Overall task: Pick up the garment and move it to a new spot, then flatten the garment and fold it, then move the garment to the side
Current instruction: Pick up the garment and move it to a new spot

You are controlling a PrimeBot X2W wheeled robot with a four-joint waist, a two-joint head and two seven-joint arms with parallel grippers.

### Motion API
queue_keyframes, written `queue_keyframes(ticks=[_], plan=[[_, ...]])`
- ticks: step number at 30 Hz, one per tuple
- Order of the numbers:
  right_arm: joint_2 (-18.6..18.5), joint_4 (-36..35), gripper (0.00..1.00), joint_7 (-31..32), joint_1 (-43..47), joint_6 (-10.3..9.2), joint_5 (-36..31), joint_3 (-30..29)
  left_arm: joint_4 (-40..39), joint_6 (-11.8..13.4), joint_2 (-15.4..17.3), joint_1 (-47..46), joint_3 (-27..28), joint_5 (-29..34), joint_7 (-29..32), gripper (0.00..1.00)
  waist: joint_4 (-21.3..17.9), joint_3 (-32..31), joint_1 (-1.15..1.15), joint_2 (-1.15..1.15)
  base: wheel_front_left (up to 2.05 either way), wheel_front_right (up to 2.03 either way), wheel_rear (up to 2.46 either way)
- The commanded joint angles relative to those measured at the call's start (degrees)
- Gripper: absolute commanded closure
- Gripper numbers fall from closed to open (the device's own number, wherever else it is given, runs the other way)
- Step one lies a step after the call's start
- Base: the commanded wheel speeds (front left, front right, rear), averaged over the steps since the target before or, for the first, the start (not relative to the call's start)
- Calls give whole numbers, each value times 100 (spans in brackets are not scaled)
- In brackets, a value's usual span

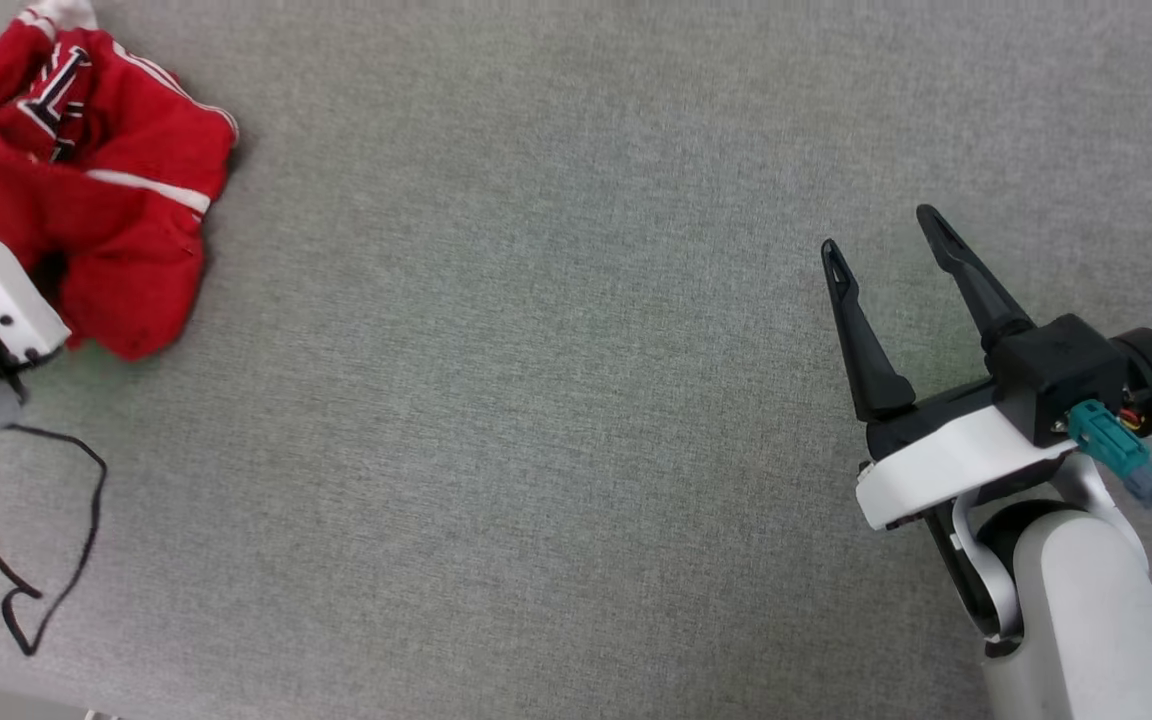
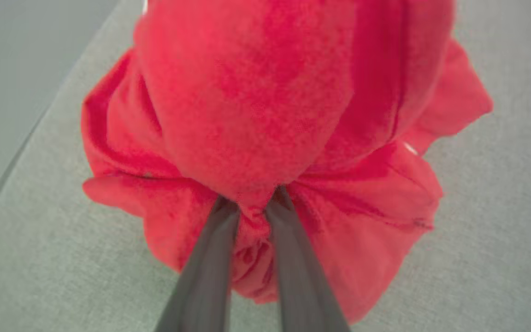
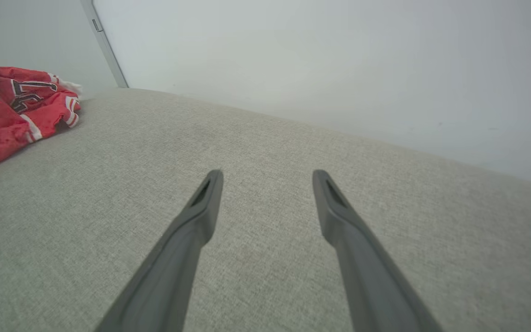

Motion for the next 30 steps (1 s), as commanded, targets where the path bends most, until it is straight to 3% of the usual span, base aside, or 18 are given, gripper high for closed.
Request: queue_keyframes(ticks=[1, 12, 18, 24, 30], plan=[[-7, 20, 0, -42, 28, -2, 71, -4, 4, 10, 75, -151, -8, 76, -174, 100, 26, -141, -1, 0, 0, 0, 0], [-8, 325, 0, -283, 411, -2, 447, -90, -68, 220, 198, -895, -336, 1001, -2487, 100, 81, -1242, -1, 0, 0, 0, 0], [-7, 408, 0, -435, 711, -2, 669, -199, -172, 368, 134, -1180, -548, 1407, -3387, 100, -57, -1866, -1, 0, 0, 0, 0], [-7, 439, 0, -504, 1058, -2, 877, -373, -313, 351, -70, -1144, -727, 1526, -3625, 100, -342, -2380, -1, 0, 0, 0, 0], [-7, 400, 0, -445, 1314, -2, 927, -472, -640, 266, -434, -798, -891, 1391, -3460, 100, -817, -2613, -1, 0, 0, 0, 0]])
